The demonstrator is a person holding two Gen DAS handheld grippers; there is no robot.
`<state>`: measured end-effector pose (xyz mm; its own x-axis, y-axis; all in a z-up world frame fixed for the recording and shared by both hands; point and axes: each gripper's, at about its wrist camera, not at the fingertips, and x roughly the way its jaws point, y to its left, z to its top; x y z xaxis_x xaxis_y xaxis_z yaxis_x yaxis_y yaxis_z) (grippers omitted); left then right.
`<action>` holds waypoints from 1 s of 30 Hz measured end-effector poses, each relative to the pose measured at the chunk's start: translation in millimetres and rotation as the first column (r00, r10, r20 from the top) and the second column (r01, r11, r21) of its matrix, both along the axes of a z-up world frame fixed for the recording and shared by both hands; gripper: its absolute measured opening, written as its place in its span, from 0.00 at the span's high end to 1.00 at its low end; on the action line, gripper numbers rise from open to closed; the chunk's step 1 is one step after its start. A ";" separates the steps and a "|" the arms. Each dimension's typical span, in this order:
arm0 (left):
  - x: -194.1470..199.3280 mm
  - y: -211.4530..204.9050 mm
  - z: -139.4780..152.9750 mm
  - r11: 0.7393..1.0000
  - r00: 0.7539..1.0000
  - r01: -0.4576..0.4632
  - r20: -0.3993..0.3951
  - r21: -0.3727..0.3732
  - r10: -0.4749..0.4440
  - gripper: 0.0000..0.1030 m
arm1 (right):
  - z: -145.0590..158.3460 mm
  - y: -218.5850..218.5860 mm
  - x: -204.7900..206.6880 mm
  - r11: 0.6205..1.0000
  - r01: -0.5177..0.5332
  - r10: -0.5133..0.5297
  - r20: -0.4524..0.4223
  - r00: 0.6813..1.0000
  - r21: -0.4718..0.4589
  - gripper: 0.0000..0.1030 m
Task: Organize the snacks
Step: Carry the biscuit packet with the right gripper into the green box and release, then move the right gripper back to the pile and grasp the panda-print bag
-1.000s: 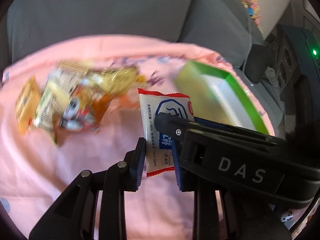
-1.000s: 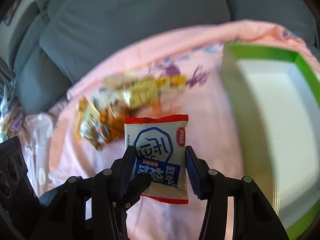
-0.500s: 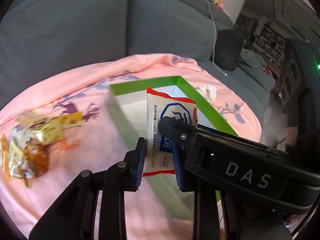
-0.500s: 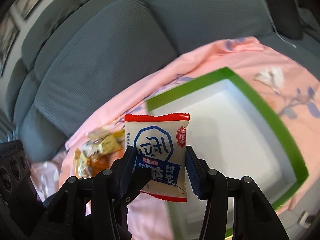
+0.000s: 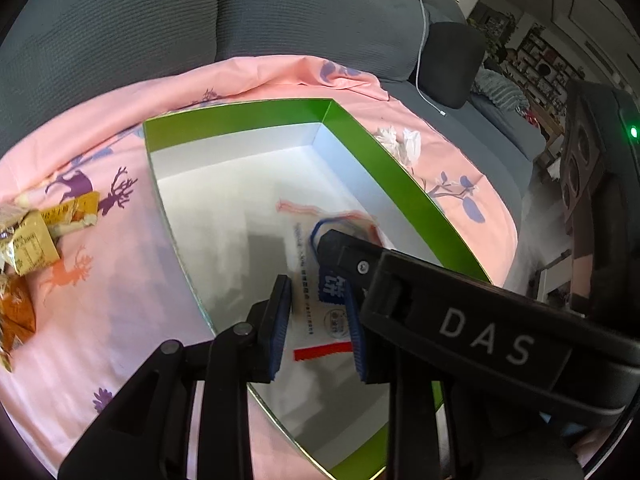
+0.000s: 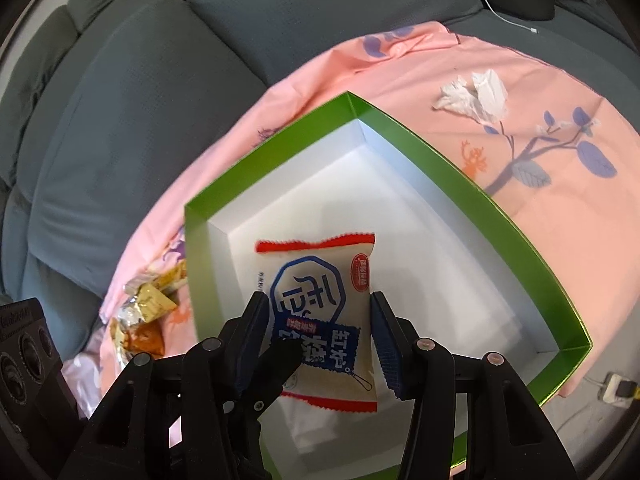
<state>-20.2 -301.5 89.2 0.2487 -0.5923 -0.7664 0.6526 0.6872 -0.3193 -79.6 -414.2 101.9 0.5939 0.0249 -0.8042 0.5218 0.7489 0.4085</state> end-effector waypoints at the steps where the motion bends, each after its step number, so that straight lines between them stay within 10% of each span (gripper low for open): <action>1: 0.7 2.3 0.8 1.000 1.000 -0.007 -0.005 -0.005 0.007 0.69 | 0.5 1.1 0.2 1.000 -0.002 0.002 0.000 1.000 -0.002 0.47; 17: -4.1 132.2 36.9 0.959 0.954 -0.283 0.106 0.007 0.281 0.15 | 31.0 63.6 12.7 0.985 -0.127 0.138 0.087 0.987 -0.116 0.19; 25: 9.3 236.2 5.0 0.856 0.871 -0.489 0.033 0.166 0.490 0.14 | 29.5 140.9 40.6 0.938 -0.306 0.319 0.057 0.946 -0.164 0.17; 30: 11.6 310.8 -18.0 0.766 0.773 -0.624 -0.021 0.155 0.634 0.15 | 16.8 187.7 60.6 0.905 -0.396 0.405 0.031 0.914 -0.154 0.17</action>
<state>-8.6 9.2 71.2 0.4744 -0.2138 -0.8540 0.0389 0.9742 -0.2223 -19.0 -226.5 118.7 0.6056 0.1593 -0.7797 0.1436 0.9418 0.3040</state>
